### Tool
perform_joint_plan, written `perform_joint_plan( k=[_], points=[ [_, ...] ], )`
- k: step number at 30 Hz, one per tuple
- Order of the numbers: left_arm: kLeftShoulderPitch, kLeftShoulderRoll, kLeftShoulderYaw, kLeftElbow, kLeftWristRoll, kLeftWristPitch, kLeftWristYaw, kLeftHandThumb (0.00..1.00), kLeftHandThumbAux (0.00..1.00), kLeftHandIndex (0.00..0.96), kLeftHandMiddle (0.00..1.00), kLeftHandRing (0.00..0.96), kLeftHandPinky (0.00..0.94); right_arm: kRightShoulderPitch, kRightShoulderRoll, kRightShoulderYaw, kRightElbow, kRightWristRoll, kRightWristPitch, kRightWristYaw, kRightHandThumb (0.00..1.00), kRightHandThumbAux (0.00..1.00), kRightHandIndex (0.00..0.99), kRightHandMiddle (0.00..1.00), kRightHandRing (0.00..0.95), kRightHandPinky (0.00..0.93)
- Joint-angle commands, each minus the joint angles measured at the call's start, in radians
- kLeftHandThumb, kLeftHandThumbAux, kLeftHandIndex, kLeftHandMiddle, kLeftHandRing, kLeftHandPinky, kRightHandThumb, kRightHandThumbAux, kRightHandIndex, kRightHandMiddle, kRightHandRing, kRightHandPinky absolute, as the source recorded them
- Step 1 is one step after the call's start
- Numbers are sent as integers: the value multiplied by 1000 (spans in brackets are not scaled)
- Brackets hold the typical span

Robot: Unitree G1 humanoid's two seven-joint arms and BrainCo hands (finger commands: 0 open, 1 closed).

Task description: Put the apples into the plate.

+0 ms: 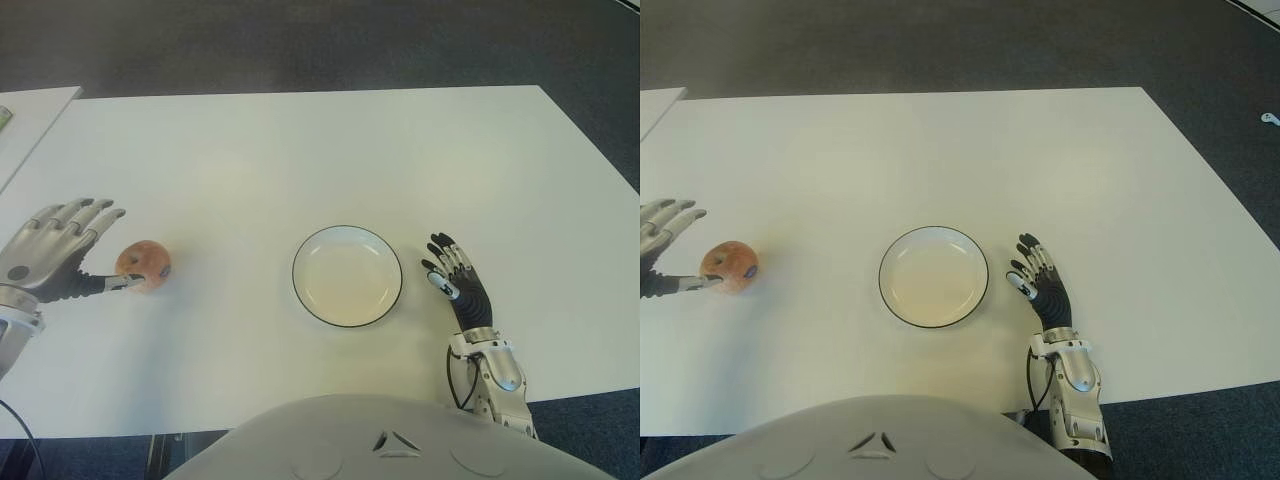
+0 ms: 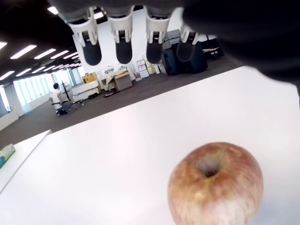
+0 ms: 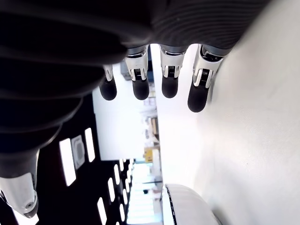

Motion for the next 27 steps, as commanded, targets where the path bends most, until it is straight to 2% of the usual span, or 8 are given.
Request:
perform_joint_plan(
  k=[1,12,21,27],
  points=[
    [2,43,-36,32,29,-12,14,255,261,0,0,0,0,19,-2,-4,59,-19,35,-11,181,596,59,26,0,5],
    [-25,78,-107,129,37,-14,76,269,254,0,0,0,0,8,5,-9,82,-11,26,-11,197,591,77,42,5,31],
    [-59,85,-169,190,33,7,110,280,263,0,0,0,0,-2,-3,-14,108,-5,11,1,190,594,59,28,0,5],
    [-79,82,-204,215,22,21,121,286,266,0,0,0,0,-8,-4,-19,118,-6,10,3,193,588,63,32,0,21]
  ],
)
